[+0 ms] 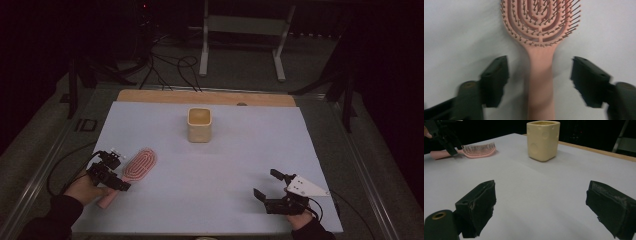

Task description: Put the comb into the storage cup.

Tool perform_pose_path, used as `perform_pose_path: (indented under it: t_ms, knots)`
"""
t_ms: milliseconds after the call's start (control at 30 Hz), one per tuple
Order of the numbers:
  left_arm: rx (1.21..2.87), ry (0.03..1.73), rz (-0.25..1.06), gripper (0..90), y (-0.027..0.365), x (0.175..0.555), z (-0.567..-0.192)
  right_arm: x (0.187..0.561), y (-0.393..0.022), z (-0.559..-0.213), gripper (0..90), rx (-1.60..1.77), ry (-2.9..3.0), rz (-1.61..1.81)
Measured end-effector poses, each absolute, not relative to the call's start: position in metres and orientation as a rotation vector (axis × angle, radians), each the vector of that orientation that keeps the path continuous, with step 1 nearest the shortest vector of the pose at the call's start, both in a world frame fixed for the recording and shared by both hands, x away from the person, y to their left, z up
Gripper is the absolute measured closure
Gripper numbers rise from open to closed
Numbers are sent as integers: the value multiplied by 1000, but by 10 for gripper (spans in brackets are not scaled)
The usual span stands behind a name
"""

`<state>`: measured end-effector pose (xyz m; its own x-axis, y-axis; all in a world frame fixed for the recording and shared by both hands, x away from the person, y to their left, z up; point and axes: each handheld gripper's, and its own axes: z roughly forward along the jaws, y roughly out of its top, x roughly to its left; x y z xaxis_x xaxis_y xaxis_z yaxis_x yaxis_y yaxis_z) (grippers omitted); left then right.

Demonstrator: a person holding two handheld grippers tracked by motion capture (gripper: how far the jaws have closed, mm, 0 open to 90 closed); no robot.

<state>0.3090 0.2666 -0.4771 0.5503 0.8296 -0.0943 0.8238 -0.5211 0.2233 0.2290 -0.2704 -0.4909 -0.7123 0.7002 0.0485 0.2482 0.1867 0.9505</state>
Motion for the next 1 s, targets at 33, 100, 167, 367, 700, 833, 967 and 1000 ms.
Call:
perform_pose_path:
  t_ms: [33,100,167,367,700,833,967,1000]
  knots:
    - [2549,1384,36,347,267,310,-478,229,-270,-491,90,890,2071,1539]
    - [2557,1381,33,378,266,310,-479,229,-270,-491,90,888,2072,1534]
    - [2563,1390,34,414,266,311,-480,229,-270,-490,90,885,2070,1535]
    - [2553,1411,44,542,266,315,-480,229,-270,-490,90,886,2069,1537]
    - [2565,1419,18,613,261,318,-485,228,-270,-490,90,878,2070,1535]
    - [2566,1416,4,653,260,319,-485,229,-270,-490,90,887,2071,1537]
    - [2575,1425,-12,669,259,321,-485,229,-270,-490,90,888,2070,1539]
    - [2577,1426,-17,673,260,321,-485,229,-270,-491,90,888,2073,1536]
